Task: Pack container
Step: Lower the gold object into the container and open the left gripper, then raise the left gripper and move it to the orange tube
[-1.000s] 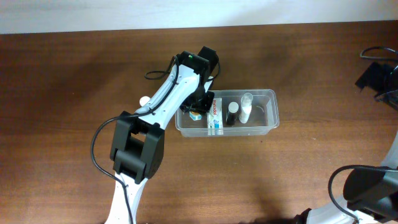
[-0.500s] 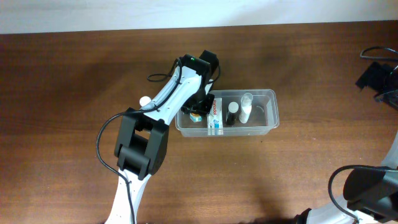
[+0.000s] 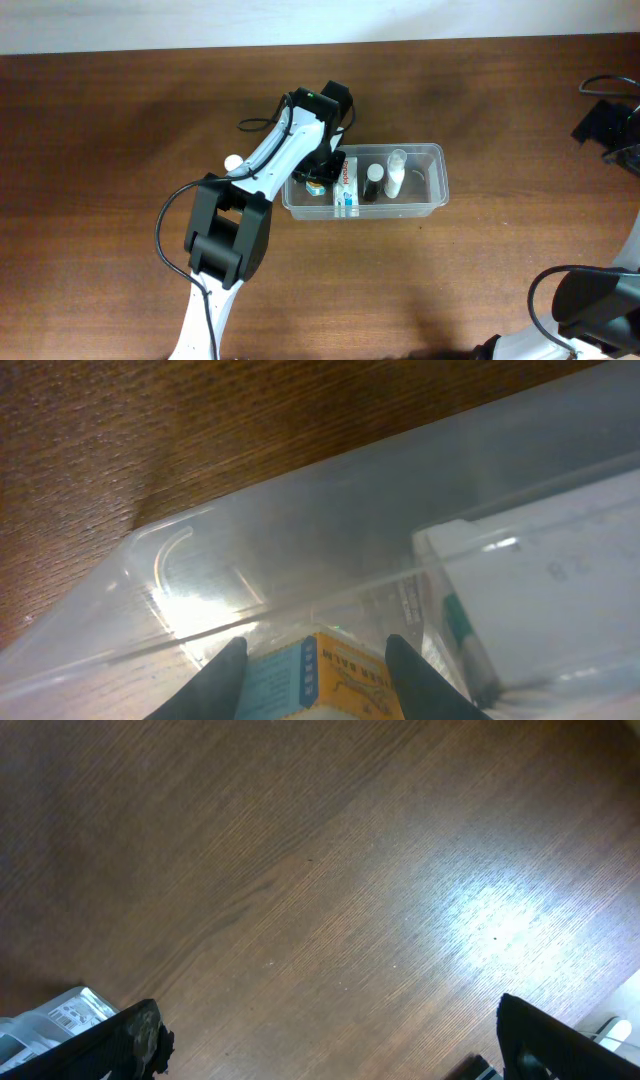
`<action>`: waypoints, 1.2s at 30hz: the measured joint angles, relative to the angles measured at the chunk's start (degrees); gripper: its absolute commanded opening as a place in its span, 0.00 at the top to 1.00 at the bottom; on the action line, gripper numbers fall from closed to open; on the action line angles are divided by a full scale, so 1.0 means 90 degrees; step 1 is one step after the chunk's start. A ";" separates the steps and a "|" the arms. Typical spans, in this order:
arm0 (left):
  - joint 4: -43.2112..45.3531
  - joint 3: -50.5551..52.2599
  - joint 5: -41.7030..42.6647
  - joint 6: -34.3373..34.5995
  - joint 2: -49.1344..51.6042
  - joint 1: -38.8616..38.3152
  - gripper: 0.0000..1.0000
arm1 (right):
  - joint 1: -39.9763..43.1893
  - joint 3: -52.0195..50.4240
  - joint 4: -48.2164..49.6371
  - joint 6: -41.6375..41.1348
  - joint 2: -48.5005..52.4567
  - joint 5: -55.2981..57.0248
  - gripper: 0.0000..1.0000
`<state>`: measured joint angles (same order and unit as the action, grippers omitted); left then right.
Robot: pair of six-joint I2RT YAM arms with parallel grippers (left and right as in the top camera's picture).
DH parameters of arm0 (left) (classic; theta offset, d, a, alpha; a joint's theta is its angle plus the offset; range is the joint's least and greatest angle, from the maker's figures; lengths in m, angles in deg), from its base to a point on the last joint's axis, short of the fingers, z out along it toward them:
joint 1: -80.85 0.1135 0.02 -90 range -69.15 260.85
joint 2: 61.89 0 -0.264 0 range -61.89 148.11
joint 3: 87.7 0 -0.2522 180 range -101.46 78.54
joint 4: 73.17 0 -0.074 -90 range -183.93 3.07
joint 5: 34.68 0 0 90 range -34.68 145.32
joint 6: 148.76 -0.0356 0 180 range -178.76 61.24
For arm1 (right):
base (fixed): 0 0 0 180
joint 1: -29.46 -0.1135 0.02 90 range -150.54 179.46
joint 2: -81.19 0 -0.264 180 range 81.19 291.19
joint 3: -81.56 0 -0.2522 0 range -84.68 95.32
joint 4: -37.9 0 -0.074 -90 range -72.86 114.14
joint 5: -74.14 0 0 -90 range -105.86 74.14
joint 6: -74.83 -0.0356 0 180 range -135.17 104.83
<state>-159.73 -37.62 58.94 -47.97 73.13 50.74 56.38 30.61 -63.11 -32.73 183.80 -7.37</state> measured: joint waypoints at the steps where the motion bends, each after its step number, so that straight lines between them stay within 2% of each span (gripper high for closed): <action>1: 0.0000 0.0000 -0.0002 -0.0005 0.0002 0.0000 0.51 | 0.0000 0.0000 0.0000 0.0000 0.0000 0.0000 0.02; 4: 0.0000 0.0000 0.0000 0.0051 0.0002 0.0000 0.48 | 0.0000 0.0000 0.0000 0.0000 0.0000 0.0000 0.02; 21: -0.0270 -0.0158 -0.0019 0.0051 0.0002 0.0032 0.47 | 0.0000 0.0000 0.0000 0.0000 0.0000 0.0000 0.02; 27: -0.1236 -0.1360 -0.0019 0.0051 0.0044 0.0270 0.46 | 0.0000 0.0000 0.0000 0.0002 0.0000 0.0000 0.02; 30: -0.1678 -0.2183 -0.0022 0.0051 0.0044 0.0420 0.43 | 0.0000 0.0000 0.0000 -0.0002 0.0000 0.0000 0.02; 36: -0.2467 -0.3859 -0.0022 0.0039 0.0046 0.0704 0.41 | 0.0000 0.0000 -0.0002 -0.0002 0.0000 0.0000 0.02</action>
<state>-181.93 -72.35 58.74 -47.62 73.54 57.08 56.38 30.61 -63.13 -32.75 183.80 -7.37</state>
